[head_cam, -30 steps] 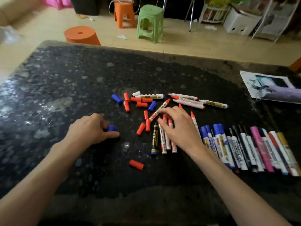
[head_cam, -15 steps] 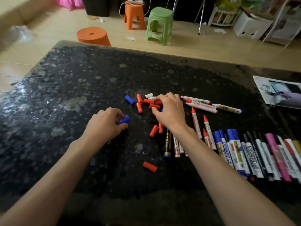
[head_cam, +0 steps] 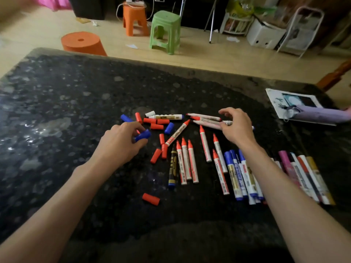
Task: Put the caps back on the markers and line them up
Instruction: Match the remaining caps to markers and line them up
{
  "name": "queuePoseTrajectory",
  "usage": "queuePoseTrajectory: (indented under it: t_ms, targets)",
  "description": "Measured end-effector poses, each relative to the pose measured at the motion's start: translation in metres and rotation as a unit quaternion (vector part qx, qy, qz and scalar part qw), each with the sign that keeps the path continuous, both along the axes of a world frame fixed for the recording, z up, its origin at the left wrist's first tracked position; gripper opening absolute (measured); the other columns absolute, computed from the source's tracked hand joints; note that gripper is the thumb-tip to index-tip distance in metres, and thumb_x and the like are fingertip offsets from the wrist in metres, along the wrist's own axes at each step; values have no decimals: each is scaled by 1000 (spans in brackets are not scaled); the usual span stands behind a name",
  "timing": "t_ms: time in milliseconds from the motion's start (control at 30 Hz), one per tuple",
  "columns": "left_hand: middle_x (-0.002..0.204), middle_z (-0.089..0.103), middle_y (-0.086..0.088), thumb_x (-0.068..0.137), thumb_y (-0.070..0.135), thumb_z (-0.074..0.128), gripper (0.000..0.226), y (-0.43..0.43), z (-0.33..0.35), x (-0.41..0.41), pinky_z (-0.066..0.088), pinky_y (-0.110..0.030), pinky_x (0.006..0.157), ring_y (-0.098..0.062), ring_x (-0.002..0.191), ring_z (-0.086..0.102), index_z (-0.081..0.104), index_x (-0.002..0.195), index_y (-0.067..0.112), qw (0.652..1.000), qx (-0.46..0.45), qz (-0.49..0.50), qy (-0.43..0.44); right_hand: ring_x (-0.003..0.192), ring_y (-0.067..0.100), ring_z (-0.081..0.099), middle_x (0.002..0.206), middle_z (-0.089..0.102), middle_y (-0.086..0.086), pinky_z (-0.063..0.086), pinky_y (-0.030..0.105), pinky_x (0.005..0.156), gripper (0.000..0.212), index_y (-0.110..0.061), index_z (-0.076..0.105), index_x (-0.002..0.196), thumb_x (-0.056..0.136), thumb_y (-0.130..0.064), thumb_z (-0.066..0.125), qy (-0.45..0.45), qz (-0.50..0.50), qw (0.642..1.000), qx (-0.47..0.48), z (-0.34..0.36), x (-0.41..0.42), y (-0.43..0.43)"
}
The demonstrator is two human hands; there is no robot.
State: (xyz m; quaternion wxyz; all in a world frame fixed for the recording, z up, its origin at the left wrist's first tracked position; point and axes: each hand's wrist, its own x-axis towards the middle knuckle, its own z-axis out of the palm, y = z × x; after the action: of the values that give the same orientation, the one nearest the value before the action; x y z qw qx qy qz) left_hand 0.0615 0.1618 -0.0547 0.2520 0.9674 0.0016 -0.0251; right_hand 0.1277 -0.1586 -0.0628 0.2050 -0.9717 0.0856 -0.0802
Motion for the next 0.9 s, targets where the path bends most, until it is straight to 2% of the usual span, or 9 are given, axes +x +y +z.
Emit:
queuePoseTrajectory:
  t_ms: [67, 167, 367, 467, 567, 633, 700, 833, 900]
  targets:
    - [105, 73, 3, 89, 39, 75, 30, -13, 2, 2, 51, -40, 85, -22, 100, 68, 69, 118, 33, 1000, -17, -14, -12, 126, 24, 57, 130, 63, 4, 47, 44, 109, 43, -26, 67, 130, 91, -11, 75, 9, -18, 1000, 1, 1, -3, -22]
    - [83, 63, 7, 90, 37, 74, 29, -30, 5, 7, 43, -34, 74, -20, 91, 68, 72, 118, 34, 999, -37, -22, -28, 129, 23, 54, 131, 62, 1, 44, 42, 110, 42, -28, 65, 132, 93, -18, 75, 26, -17, 1000, -5, -1, -9, -42]
    - [102, 74, 2, 91, 37, 72, 34, -39, 2, 19, 40, -32, 73, -18, 93, 66, 70, 124, 31, 999, -44, 3, -28, 123, 19, 49, 120, 63, -5, 35, 38, 100, 20, -35, 72, 117, 98, -33, 68, 48, 63, 995, -67, -11, -4, -27]
    - [106, 74, 6, 90, 35, 73, 34, -38, 0, 21, 40, -32, 73, -13, 89, 65, 70, 124, 31, 998, -47, 8, -29, 116, 20, 53, 116, 66, -2, 38, 37, 93, 17, -31, 74, 111, 94, -32, 71, -7, 59, 990, -129, -5, 4, -10]
    - [100, 72, 7, 90, 35, 74, 32, -31, 1, 21, 41, -32, 75, -13, 90, 65, 72, 122, 34, 998, -58, 23, -24, 119, 23, 54, 119, 66, 0, 41, 40, 96, 24, -29, 72, 119, 95, -35, 70, -38, 132, 987, -79, 1, 18, 25]
    - [93, 72, 7, 90, 36, 74, 31, -25, 1, 21, 40, -30, 71, -13, 86, 64, 71, 121, 36, 998, -60, 28, -11, 124, 24, 52, 125, 65, 0, 40, 41, 100, 30, -32, 69, 127, 98, -39, 67, -4, 191, 981, -46, 1, 29, 56]
    - [83, 73, 8, 90, 36, 74, 28, -16, 2, 18, 40, -31, 71, -14, 82, 66, 71, 118, 36, 997, -65, 33, 2, 127, 26, 50, 129, 64, 1, 38, 41, 102, 33, -35, 67, 132, 99, -41, 65, 24, 225, 972, -64, -3, 37, 83]
    - [89, 75, 5, 87, 35, 77, 28, 1, 5, 9, 52, -36, 84, -15, 85, 73, 73, 115, 33, 997, -67, 37, 18, 124, 26, 49, 125, 65, 1, 36, 41, 98, 27, -34, 71, 124, 99, -38, 67, 39, 219, 967, -127, -9, 42, 108]
    - [97, 76, 5, 86, 36, 79, 27, 7, 6, 6, 58, -41, 86, -10, 70, 73, 72, 113, 34, 995, -85, 40, 24, 122, 24, 50, 122, 66, -1, 35, 40, 98, 22, -32, 72, 120, 98, -35, 69, 19, 201, 972, -121, -6, 38, 105]
